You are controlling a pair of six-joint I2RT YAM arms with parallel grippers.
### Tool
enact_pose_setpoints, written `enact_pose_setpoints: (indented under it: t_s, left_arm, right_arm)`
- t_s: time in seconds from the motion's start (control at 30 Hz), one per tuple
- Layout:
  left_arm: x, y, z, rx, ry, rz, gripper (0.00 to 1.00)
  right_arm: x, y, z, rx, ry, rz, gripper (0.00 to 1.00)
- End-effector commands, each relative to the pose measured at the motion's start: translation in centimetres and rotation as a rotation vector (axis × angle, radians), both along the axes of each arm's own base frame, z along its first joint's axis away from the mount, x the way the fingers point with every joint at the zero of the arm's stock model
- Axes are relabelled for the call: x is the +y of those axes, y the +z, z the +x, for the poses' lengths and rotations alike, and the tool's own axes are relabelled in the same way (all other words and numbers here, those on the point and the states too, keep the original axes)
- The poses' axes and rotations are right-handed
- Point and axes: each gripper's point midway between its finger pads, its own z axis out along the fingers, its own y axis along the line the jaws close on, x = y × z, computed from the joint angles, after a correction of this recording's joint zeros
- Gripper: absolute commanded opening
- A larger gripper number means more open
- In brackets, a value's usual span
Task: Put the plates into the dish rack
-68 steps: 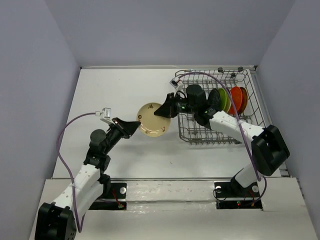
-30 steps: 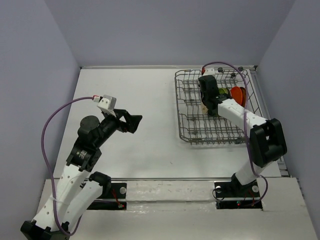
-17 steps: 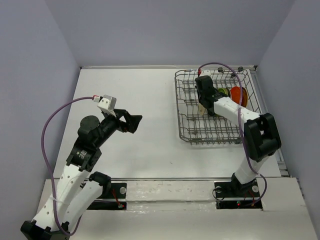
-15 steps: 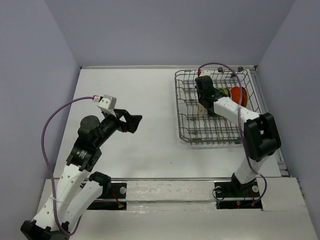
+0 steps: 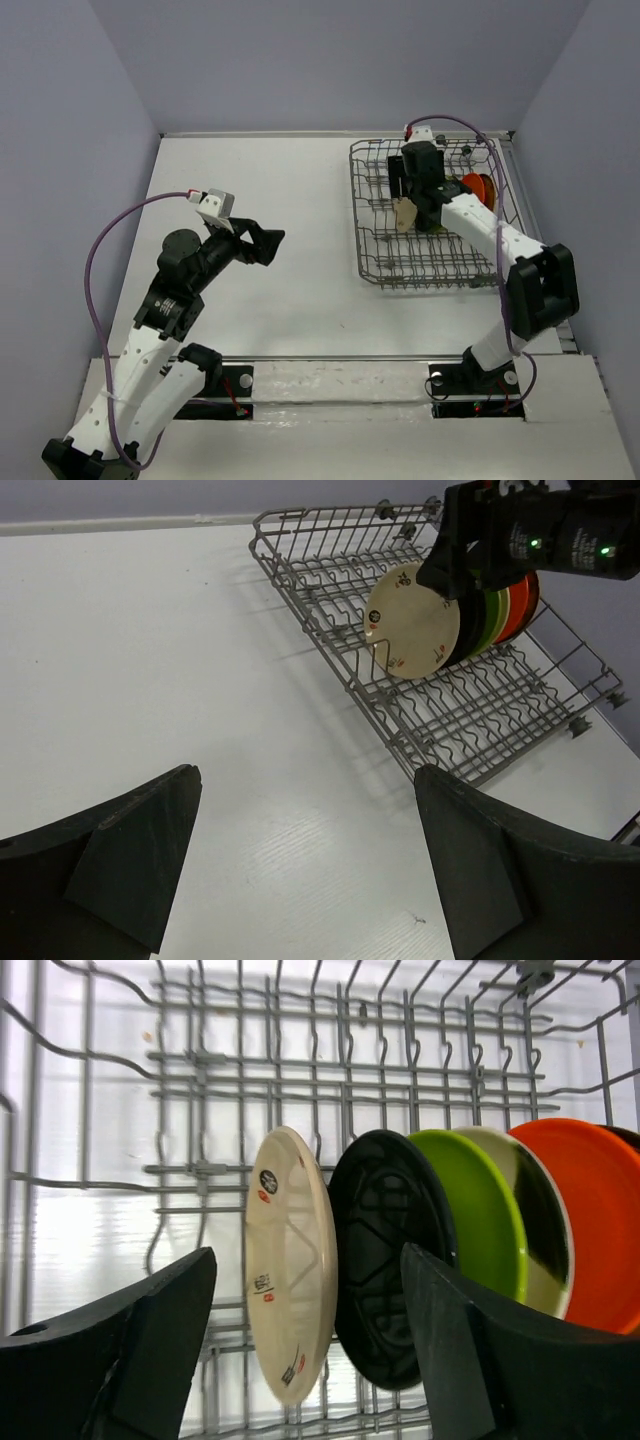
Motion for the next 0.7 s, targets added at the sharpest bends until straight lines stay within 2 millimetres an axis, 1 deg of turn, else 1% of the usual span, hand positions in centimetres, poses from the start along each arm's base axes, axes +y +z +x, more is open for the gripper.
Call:
enact_pose_setpoints:
  t_s: [0.0,0.1,0.13,0.17,0.2,0.23,0.27,0.3,0.33,0.37,0.4,0.43,0.47,0.5,0.53,0.57,0.63,0.67]
  left_arm:
    - [-0.1,0.6,0.2,-0.037,-0.008,-0.001,0.99]
    - [-0.1,0.5,0.1,-0.036,-0.013,-0.003,0.99]
    - [-0.1,0.6,0.1,-0.037,-0.013,-0.004,0.99]
    - [0.0,0.7,0.1,-0.039,-0.008,-0.006,0.99]
    - [0.0,0.7,0.1,-0.04,-0.006,-0.008,0.99]
    - [0.0,1.0,0.1,-0.052,-0.005,-0.014,0.99]
    - [0.0,1.4,0.1,-0.065,-0.004,-0.023,0.99]
    - [0.1,1.8,0.1,-0.075,0.0,-0.028,0.99]
    - [0.1,1.9,0.1,-0.077,0.003,-0.032,0.99]
    - [0.2,2.1,0.1,-0.08,0.007,-0.041,0.99]
    - [0.2,2.3,0.1,-0.081,0.01,-0.048,0.99]
    - [0.2,3.0,0.0,-0.095,0.007,-0.06,0.99]
    - [0.1,3.5,-0.1,-0.103,0.003,-0.068,0.99]
    - [0.0,4.2,-0.4,-0.114,-0.005,-0.084,0.99]
    - [0.1,5.2,-0.6,-0.135,-0.007,-0.099,0.99]
    - [0.1,5.8,-0.8,-0.15,-0.007,-0.111,0.99]
    - [0.3,8.2,-1.3,-0.2,-0.008,-0.154,0.99]
    - [0.3,9.1,-1.5,-0.226,-0.009,-0.166,0.99]
  right_arm:
    - [1.0,8.1,-1.9,-0.162,0.058,0.166,0.84]
    - [2.0,10.4,-4.2,-0.205,0.116,0.286,0.91]
    - [2.5,12.9,-6.0,-0.253,0.173,0.354,0.96]
    - [3.3,13.0,-7.2,-0.25,0.216,0.414,1.0]
    - [3.1,14.7,-9.2,-0.295,0.238,0.469,1.0]
    - [3.2,16.5,-10.2,-0.337,0.27,0.494,1.0]
    - [3.3,16.6,-11.3,-0.346,0.287,0.53,1.0]
    - [3.2,18.8,-13.5,-0.401,0.338,0.567,1.0]
    - [3.0,19.7,-14.5,-0.429,0.352,0.587,1.0]
    - [2.8,19.8,-15.5,-0.435,0.362,0.606,1.0]
    - [2.5,20.4,-16.4,-0.459,0.37,0.62,1.0]
    - [1.9,21.9,-18.2,-0.515,0.386,0.637,1.0]
    - [1.5,22.5,-19.1,-0.541,0.393,0.645,1.0]
    - [1.2,22.5,-19.9,-0.554,0.394,0.651,1.0]
    - [0.4,23.7,-21.5,-0.604,0.399,0.669,1.0]
    - [0.1,24.1,-22.2,-0.622,0.401,0.675,1.0]
    - [-0.7,25.0,-23.5,-0.661,0.398,0.683,1.0]
    - [-1.2,25.5,-24.5,-0.687,0.398,0.69,1.0]
